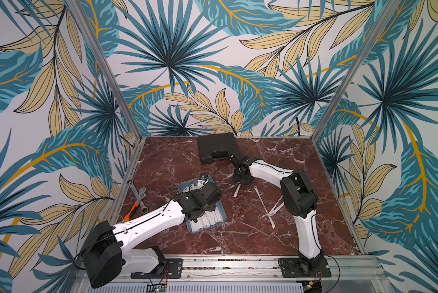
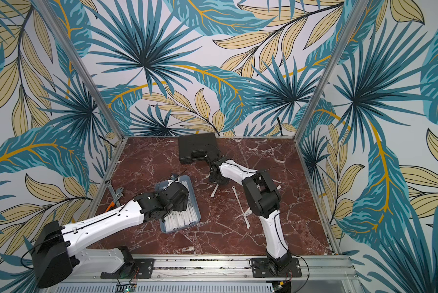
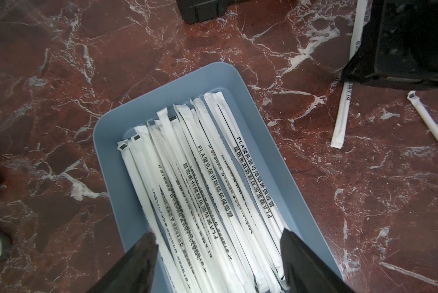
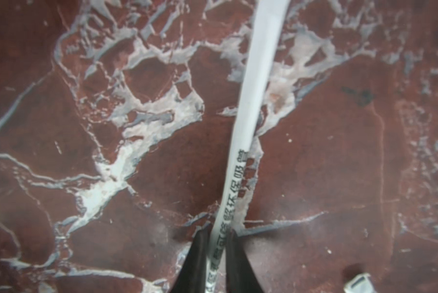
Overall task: Put the straws into the storage box
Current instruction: Pick up the straw from the center of the board, then place the straw in the storage box.
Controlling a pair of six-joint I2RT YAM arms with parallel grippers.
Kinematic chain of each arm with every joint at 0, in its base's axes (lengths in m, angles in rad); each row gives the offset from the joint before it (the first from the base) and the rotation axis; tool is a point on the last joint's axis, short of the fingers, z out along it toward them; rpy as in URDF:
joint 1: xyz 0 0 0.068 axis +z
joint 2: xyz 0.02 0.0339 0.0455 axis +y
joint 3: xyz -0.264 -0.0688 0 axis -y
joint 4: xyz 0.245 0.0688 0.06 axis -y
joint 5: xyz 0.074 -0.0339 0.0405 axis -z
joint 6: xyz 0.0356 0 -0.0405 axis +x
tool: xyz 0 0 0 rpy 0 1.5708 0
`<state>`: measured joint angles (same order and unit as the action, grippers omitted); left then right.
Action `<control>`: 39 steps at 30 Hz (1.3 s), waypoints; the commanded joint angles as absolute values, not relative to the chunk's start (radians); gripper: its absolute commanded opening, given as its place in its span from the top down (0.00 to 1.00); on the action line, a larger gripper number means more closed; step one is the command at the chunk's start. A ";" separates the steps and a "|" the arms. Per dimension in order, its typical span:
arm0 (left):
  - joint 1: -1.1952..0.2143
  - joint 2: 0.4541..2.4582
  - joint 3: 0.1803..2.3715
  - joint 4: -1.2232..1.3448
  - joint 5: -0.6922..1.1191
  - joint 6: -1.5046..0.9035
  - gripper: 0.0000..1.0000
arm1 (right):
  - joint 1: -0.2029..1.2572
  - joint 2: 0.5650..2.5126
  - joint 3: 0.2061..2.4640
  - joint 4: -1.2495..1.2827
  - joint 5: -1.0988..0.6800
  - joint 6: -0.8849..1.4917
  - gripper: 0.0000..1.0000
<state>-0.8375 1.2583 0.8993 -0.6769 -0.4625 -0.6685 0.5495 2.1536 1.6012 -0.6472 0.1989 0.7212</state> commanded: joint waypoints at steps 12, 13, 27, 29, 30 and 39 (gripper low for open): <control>-0.620 0.934 0.797 -0.779 -0.527 -0.706 0.20 | 0.912 1.998 1.667 -0.768 0.092 0.510 0.94; -0.617 0.930 0.792 -0.778 -0.526 -0.711 0.20 | 0.919 2.016 1.675 -0.756 0.074 0.516 0.94; -0.617 0.931 0.782 -0.769 -0.504 -0.722 0.20 | 0.969 2.214 1.745 -0.678 -0.032 0.597 0.95; -0.616 0.933 0.783 -0.764 -0.505 -0.721 0.20 | 0.968 2.214 1.737 -0.678 -0.026 0.599 0.94; -0.617 0.936 0.784 -0.764 -0.505 -0.718 0.20 | 0.969 2.212 1.734 -0.679 -0.022 0.600 0.93; -0.618 0.948 0.825 -0.757 -0.490 -0.678 0.20 | 0.919 1.914 1.575 -0.699 0.037 0.649 0.75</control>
<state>-0.6201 0.9409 0.8131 -0.7666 -0.4992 -0.7021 0.9546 2.0621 1.6318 -0.6807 -0.0044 0.6182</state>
